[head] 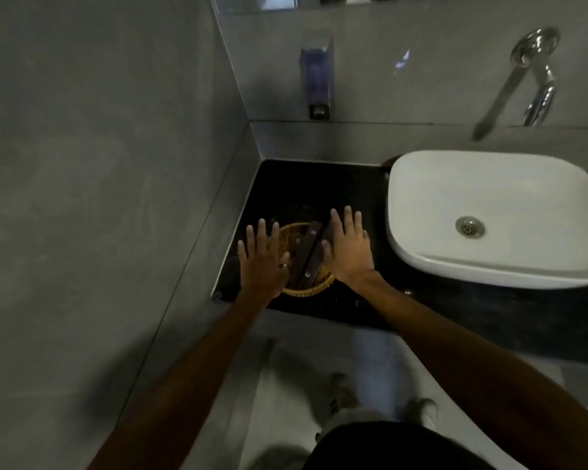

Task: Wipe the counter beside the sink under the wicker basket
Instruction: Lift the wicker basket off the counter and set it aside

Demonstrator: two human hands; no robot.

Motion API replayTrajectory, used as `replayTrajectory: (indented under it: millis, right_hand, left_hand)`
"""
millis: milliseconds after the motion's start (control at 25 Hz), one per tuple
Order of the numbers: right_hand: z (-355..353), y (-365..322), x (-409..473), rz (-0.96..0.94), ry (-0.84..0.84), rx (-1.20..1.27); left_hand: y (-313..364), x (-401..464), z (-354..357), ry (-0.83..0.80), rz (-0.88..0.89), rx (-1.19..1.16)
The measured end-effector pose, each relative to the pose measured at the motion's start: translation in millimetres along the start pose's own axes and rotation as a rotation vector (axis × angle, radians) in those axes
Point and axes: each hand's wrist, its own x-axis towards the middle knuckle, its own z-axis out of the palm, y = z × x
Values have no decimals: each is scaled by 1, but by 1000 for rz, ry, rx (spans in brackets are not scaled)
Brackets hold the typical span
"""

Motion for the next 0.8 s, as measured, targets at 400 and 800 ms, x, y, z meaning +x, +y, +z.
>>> replayTrajectory:
  millis: [400, 800]
  right_hand:
    - [31, 10, 20, 384, -272, 439]
    - [-43, 151, -149, 460, -56, 308]
  left_hand:
    - [-28, 50, 26, -159, -224, -469]
    - [105, -84, 59, -203, -96, -637]
